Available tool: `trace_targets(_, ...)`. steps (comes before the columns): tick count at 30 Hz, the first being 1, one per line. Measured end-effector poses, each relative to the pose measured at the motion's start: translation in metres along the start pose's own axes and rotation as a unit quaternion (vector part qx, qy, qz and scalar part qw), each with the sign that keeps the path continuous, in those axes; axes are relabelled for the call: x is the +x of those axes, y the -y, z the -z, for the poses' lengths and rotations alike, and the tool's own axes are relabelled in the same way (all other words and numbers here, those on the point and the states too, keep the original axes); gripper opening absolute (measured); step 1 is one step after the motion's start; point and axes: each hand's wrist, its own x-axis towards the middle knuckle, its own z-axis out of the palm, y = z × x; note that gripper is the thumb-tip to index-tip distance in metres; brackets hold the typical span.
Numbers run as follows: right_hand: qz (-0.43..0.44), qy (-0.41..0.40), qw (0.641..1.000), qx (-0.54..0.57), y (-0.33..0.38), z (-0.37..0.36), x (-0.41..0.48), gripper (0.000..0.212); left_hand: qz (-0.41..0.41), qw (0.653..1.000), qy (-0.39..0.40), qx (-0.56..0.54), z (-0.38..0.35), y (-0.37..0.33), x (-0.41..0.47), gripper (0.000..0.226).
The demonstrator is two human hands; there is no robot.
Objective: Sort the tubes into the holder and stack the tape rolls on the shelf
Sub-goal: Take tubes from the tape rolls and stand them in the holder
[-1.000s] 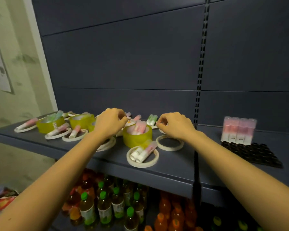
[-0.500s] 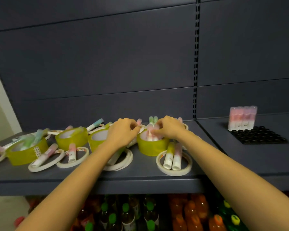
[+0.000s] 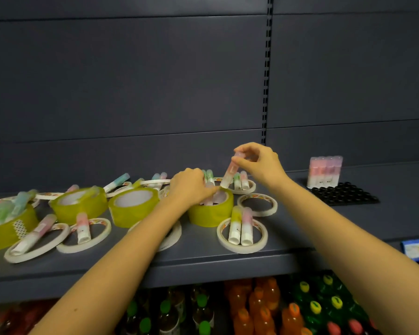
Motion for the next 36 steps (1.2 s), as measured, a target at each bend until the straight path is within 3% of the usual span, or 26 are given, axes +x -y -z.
trace_targets(6, 0.010, -0.033, 0.999, -0.031, -0.004, 0.029, -0.011, 0.017, 0.009, 0.998, 0.048, 0.027, -0.005, -0.014, 0.009, 0.038)
trace_targets(14, -0.003, -0.098, 0.994, -0.058, -0.023, 0.075, -0.023, 0.017, -0.046, 0.989, -0.039, -0.133, 0.019, -0.036, 0.020, 0.022)
trace_targets(28, -0.044, -0.125, 0.984, -0.120, -0.103, 0.209, -0.018, 0.017, -0.137, 0.966, 0.010, -0.217, -0.001, -0.191, 0.040, 0.020)
trace_targets(36, -0.019, -0.071, 0.989, -0.129, -0.159, 0.276, 0.012, 0.015, -0.105, 0.972, -0.043, -0.204, -0.046, -0.284, 0.062, 0.016)
